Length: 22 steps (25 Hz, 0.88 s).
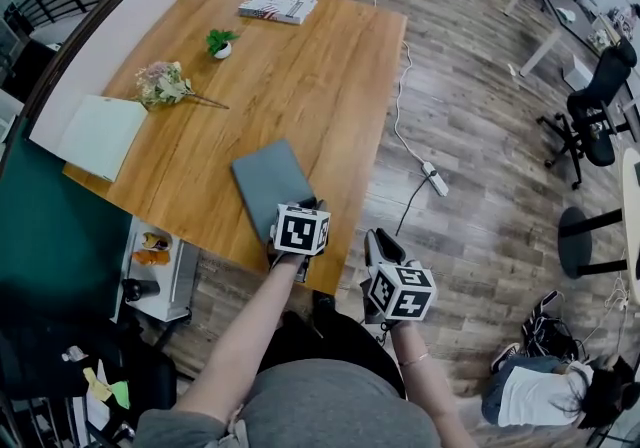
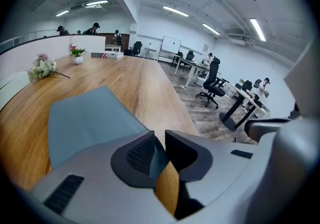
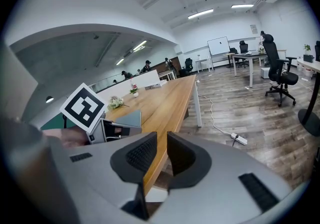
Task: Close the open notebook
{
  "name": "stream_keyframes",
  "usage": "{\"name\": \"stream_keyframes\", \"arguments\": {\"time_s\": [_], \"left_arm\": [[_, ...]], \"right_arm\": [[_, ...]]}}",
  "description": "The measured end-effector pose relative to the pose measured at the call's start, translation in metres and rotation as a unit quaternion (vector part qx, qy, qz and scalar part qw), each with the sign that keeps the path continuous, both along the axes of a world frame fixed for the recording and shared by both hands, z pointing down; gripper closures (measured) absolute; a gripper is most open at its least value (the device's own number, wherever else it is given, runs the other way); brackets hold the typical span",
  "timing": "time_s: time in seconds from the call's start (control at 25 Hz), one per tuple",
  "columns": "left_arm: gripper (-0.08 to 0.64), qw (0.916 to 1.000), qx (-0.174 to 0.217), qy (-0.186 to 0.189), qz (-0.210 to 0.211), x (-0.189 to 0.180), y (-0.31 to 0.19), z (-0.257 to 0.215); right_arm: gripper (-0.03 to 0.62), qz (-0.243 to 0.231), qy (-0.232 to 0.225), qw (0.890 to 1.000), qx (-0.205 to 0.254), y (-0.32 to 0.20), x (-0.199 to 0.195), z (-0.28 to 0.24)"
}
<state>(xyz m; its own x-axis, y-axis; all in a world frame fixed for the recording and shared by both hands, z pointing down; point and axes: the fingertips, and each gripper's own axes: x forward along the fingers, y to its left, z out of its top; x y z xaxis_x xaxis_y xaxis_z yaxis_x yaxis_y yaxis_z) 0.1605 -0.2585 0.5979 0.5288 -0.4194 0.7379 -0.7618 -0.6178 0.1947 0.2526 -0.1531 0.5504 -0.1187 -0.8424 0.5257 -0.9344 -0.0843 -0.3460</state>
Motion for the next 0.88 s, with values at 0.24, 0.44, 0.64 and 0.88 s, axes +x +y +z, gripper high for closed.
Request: {"name": "stream_keyframes", "arguments": {"time_s": [0.24,0.44,0.64,0.88], "left_arm": [[0.416,0.9994,0.002,0.031,0.013,0.004,0.003,-0.004],[0.416,0.9975,0.031,0.063,0.001,-0.006,0.007,-0.021],[0.443,0.9937,0.066,0.087,-0.026,-0.027,0.005,-0.041],[0.490,0.9871,0.107,0.099,-0.067,-0.062,0.004,-0.068]], "right_arm": [[0.523,-0.005,0.004,1.000,0.006,-0.003,-0.001,-0.004],[0.525,-0.013,0.006,1.000,0.012,-0.004,-0.002,-0.010],[0.525,-0.023,0.006,0.999,0.027,-0.012,-0.007,-0.019],[0.531,-0.045,0.006,0.997,0.055,-0.024,-0.020,-0.041]]}}
